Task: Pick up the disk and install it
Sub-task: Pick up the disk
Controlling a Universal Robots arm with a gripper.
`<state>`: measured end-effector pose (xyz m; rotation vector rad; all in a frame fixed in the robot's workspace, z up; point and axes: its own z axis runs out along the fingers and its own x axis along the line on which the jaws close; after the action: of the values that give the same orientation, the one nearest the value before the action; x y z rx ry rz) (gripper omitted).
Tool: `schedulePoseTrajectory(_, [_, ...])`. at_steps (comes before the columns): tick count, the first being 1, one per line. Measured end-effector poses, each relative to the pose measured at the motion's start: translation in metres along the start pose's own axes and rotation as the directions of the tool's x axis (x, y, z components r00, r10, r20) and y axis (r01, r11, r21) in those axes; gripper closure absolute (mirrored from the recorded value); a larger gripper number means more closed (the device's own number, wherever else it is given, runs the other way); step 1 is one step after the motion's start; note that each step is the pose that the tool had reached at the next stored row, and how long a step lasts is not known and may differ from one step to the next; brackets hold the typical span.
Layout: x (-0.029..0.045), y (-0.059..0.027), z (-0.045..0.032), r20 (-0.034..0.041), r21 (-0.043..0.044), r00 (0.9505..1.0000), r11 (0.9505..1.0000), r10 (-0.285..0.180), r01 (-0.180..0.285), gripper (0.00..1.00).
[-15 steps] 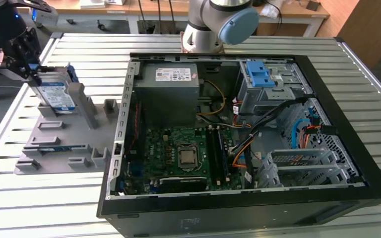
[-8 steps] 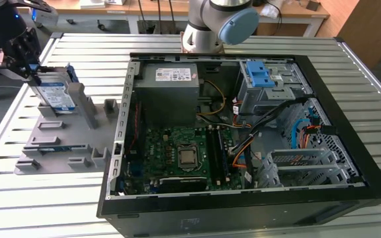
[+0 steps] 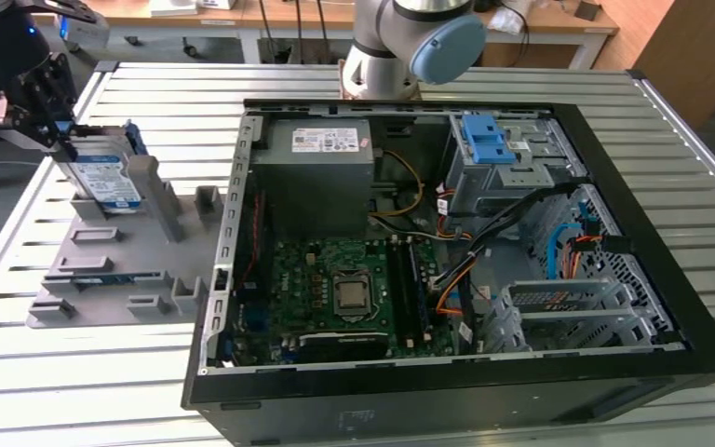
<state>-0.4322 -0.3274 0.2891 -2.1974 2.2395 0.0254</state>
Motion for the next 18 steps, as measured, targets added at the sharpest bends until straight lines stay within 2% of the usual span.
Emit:
schedulePoseTrajectory(8, [0.0000, 0.0000, -0.0023, 0.0000, 0.0001, 1.0000, 1.0000, 0.000, 0.000, 0.64])
schedulePoseTrajectory(18, [-0.0002, 0.0001, -0.0106, 0.0000, 0.0001, 1.0000, 1.0000, 0.000, 0.000, 0.64])
